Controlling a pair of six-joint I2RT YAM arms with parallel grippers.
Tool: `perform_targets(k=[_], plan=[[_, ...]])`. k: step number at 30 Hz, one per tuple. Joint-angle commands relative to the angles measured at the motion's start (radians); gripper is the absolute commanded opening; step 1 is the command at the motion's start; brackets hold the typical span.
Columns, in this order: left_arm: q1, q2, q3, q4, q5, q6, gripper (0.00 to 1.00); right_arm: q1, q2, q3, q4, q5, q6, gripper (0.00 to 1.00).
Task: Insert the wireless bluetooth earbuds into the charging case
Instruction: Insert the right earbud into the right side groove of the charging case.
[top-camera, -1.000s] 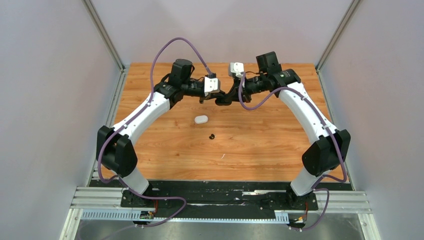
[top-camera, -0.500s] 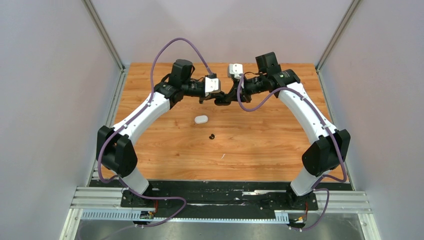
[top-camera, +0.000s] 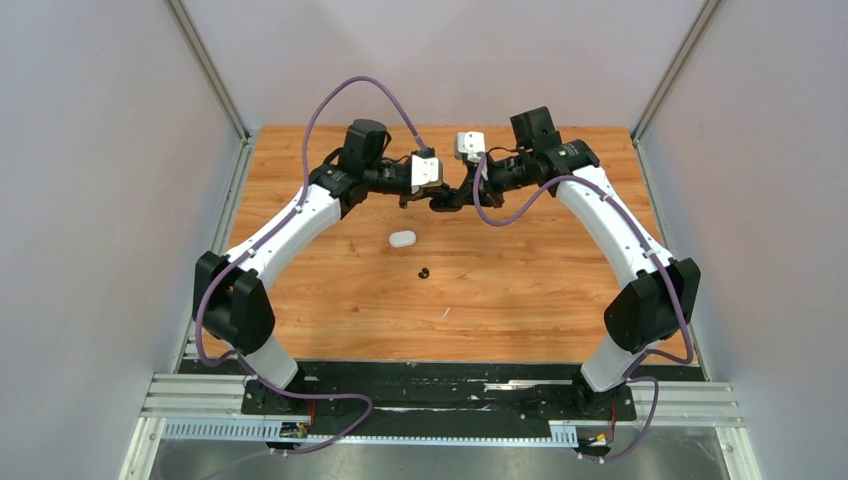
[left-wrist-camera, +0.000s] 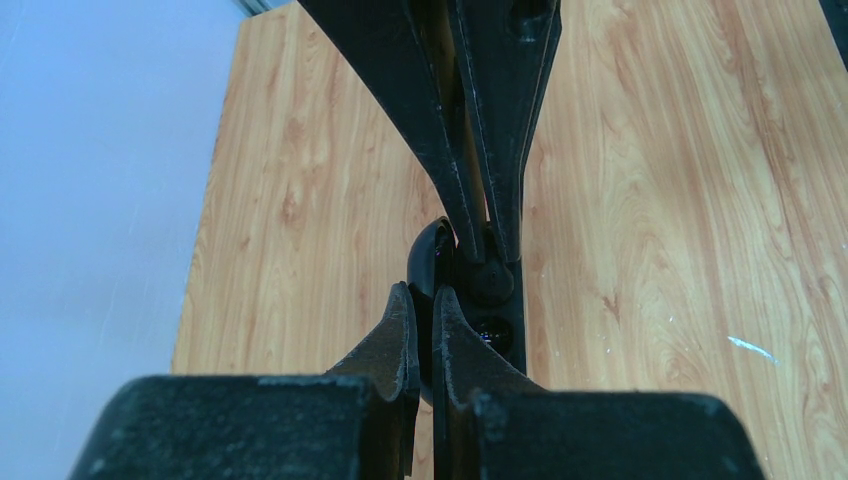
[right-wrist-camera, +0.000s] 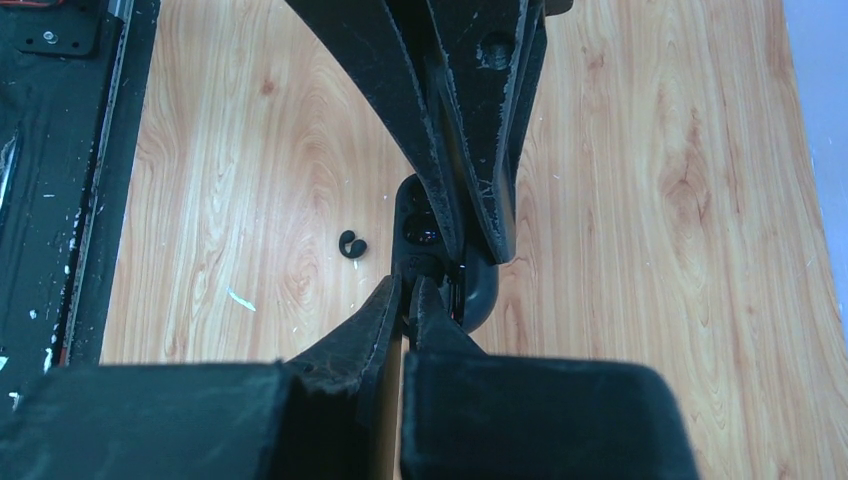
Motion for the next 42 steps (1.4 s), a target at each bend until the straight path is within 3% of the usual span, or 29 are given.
perform_targets(k=[1,22,31,42], plan=[[-0.005,-0.046,0.039,0.039,0.009,-0.003,0.00,0.022,-0.022,-0.002,-0.036,0.011,-0.045,0.00],[-0.015,-0.092,-0.012,0.099,0.087,-0.036,0.00,0.094,0.013,-0.026,0.005,0.198,-0.005,0.01],[-0.016,-0.094,-0.034,0.097,0.084,-0.041,0.00,0.122,-0.015,-0.056,0.089,0.258,0.083,0.11],[-0.017,-0.079,-0.035,0.083,0.058,-0.021,0.00,0.121,-0.086,-0.007,0.093,0.215,0.124,0.26]])
